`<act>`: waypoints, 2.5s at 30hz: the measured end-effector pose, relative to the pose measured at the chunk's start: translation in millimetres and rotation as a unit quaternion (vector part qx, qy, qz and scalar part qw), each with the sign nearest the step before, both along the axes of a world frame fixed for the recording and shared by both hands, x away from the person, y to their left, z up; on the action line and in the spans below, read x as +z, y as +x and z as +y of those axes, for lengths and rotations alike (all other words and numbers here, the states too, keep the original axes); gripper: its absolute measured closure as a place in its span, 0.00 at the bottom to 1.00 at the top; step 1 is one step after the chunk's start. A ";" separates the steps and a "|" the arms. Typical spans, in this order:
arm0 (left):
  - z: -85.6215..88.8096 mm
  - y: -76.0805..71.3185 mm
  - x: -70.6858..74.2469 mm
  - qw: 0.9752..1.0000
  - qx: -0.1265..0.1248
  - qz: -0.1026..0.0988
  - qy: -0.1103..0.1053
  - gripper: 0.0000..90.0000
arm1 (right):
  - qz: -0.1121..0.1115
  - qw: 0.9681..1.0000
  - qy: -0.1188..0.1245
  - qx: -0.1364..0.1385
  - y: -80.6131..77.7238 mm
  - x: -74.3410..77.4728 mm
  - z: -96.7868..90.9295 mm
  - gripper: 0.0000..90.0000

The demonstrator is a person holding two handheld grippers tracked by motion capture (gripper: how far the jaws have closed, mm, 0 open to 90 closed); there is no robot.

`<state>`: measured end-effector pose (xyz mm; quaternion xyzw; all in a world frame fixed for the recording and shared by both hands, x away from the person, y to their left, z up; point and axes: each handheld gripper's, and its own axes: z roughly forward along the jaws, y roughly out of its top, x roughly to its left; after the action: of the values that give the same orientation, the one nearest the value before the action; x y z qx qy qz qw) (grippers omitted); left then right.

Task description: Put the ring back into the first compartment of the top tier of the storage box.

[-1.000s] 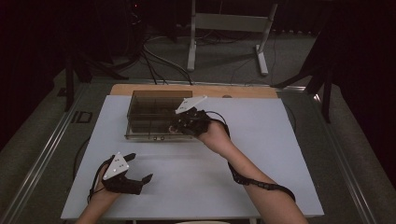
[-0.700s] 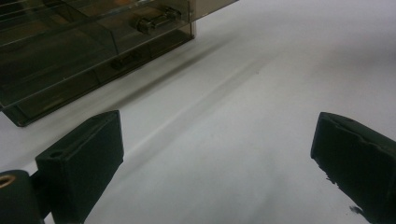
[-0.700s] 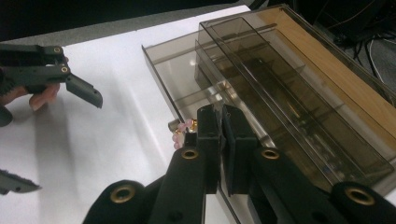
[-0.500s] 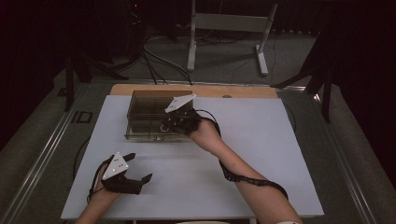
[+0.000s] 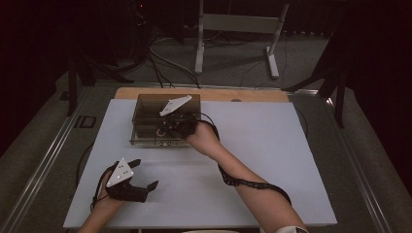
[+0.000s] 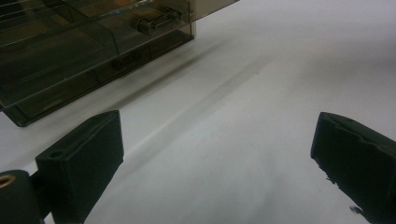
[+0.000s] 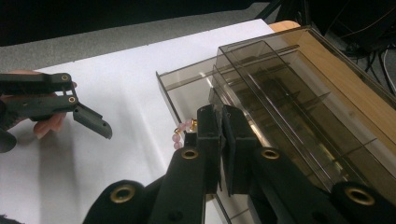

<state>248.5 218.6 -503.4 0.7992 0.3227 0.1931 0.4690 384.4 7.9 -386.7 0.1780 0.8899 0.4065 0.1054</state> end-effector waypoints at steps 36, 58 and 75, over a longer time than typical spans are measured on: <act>0.6 -0.5 1.4 1.000 -0.003 -0.003 -0.004 0.05 | 0.014 1.000 0.003 0.011 16.5 -3.4 50.6 0.97; 1.4 -0.7 1.2 1.000 -0.003 -0.003 -0.008 0.05 | 0.037 0.999 -0.010 0.004 42.0 -18.1 72.7 0.84; 1.0 -0.4 0.3 1.000 -0.002 -0.002 -0.002 0.05 | 0.054 0.998 0.033 0.005 37.6 -1.8 49.0 0.12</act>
<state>248.2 219.6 -503.1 0.7983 0.3207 0.1932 0.4718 422.0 56.9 -388.5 0.1989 0.8810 0.4264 0.0494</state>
